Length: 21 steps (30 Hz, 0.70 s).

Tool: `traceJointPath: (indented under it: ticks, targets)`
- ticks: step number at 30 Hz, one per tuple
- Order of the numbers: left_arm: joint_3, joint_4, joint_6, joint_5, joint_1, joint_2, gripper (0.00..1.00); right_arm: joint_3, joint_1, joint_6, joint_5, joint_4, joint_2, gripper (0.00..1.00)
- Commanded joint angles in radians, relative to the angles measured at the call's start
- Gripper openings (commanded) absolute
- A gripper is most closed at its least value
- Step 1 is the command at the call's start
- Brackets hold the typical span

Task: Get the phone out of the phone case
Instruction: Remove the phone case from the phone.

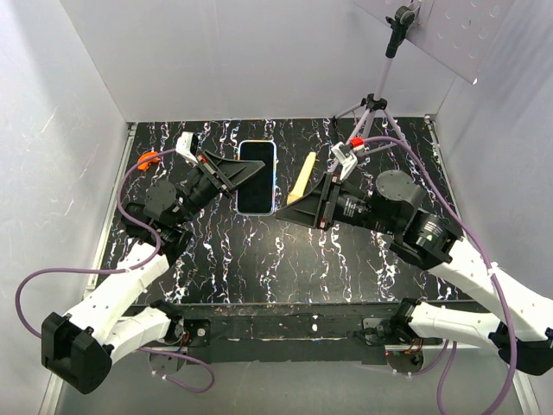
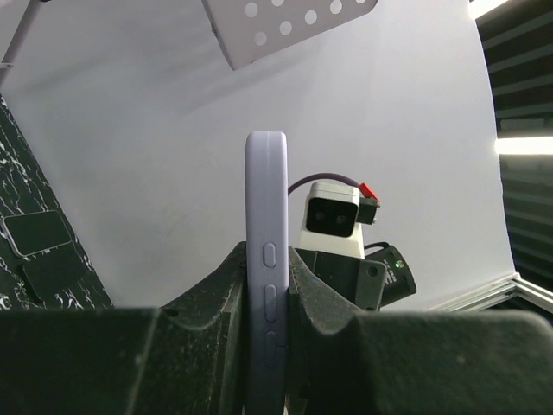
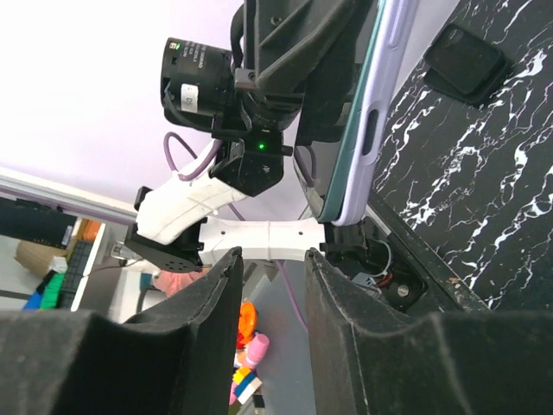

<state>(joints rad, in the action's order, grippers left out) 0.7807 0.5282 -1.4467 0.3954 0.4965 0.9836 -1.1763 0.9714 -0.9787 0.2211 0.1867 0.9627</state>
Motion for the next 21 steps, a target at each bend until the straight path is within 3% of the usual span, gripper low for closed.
traceJointPath:
  ticks: [1, 6, 21]
  targets:
    - [0.022, 0.046, -0.007, -0.027, -0.006, -0.042, 0.0, 0.003, -0.031, -0.072, 0.058, -0.102, 0.021, 0.39]
    - [0.019, 0.056, -0.02, -0.02, -0.004, -0.033, 0.0, 0.021, -0.053, -0.098, 0.089, -0.162, 0.042, 0.37]
    - [0.029, 0.089, -0.05, -0.009, -0.004, -0.022, 0.0, 0.02, -0.065, -0.08, 0.063, -0.13, 0.106, 0.37]
